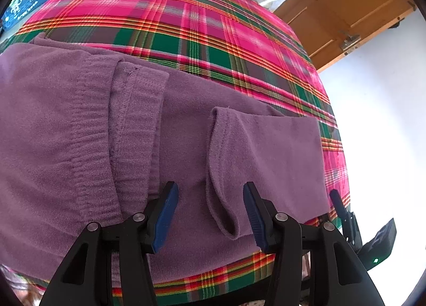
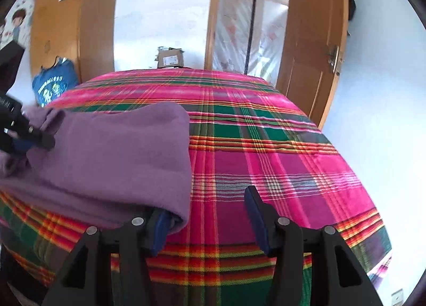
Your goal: Fold clothes
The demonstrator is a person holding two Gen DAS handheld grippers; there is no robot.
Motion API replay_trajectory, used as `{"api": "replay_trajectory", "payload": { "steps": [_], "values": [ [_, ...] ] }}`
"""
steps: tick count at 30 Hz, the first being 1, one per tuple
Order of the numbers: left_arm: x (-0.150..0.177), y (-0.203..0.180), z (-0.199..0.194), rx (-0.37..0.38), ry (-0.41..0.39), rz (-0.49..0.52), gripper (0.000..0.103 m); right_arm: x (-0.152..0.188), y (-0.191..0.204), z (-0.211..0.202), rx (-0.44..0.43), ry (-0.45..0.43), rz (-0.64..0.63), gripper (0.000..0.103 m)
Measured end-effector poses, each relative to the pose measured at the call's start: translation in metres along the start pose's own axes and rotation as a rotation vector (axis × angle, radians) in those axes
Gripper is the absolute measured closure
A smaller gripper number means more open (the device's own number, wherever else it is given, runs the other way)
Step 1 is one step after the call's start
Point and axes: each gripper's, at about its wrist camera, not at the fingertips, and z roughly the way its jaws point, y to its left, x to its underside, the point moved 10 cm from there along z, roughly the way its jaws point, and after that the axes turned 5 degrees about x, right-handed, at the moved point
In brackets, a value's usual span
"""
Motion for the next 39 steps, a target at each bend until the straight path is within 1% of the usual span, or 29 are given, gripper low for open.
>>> {"api": "replay_trajectory", "payload": {
  "steps": [4, 7, 9, 12, 14, 16, 17, 19, 20, 22, 26, 28, 30, 32, 39],
  "values": [
    [-0.001, -0.001, -0.009, 0.004, -0.020, -0.001, 0.050, 0.004, 0.000, -0.010, -0.003, 0.014, -0.041, 0.050],
    [-0.006, -0.010, -0.019, 0.040, -0.062, 0.010, 0.050, 0.005, 0.001, -0.019, -0.016, 0.023, -0.062, 0.050],
    [-0.010, -0.019, -0.024, 0.067, -0.083, 0.024, 0.050, 0.003, 0.003, -0.029, -0.052, 0.024, -0.063, 0.051],
    [-0.015, -0.033, -0.025, 0.098, -0.095, 0.052, 0.050, -0.009, 0.005, -0.041, -0.140, -0.001, 0.010, 0.051],
    [-0.017, -0.041, -0.019, 0.125, -0.083, 0.057, 0.050, -0.018, 0.006, -0.049, -0.202, -0.021, 0.069, 0.051],
    [-0.014, -0.047, -0.012, 0.133, -0.056, 0.068, 0.050, -0.027, 0.010, -0.053, -0.275, -0.033, 0.129, 0.051],
    [-0.013, -0.049, -0.008, 0.133, -0.040, 0.075, 0.050, -0.032, 0.015, -0.049, -0.305, -0.031, 0.148, 0.051],
    [-0.007, -0.049, -0.002, 0.134, -0.019, 0.075, 0.050, -0.037, 0.026, -0.038, -0.320, -0.026, 0.152, 0.052],
    [-0.004, -0.047, 0.000, 0.135, -0.011, 0.072, 0.050, -0.038, 0.032, -0.033, -0.326, -0.018, 0.144, 0.054],
    [0.002, -0.041, 0.003, 0.103, 0.008, 0.078, 0.050, -0.034, 0.046, -0.025, -0.353, 0.001, 0.123, 0.054],
    [0.008, -0.026, -0.001, 0.075, 0.008, 0.058, 0.050, -0.021, 0.055, -0.010, -0.331, 0.054, 0.103, 0.054],
    [0.010, -0.018, -0.002, 0.049, 0.006, 0.055, 0.050, -0.018, 0.055, -0.005, -0.319, 0.064, 0.097, 0.055],
    [0.012, -0.015, -0.002, 0.042, 0.007, 0.057, 0.050, -0.013, 0.057, -0.006, -0.299, 0.064, 0.076, 0.056],
    [0.013, -0.013, -0.001, 0.036, 0.009, 0.058, 0.050, -0.015, 0.063, -0.009, -0.290, 0.054, 0.047, 0.056],
    [0.010, -0.014, -0.022, 0.084, -0.035, 0.053, 0.050, -0.033, 0.089, -0.019, -0.284, 0.011, -0.053, 0.056]
  ]
}}
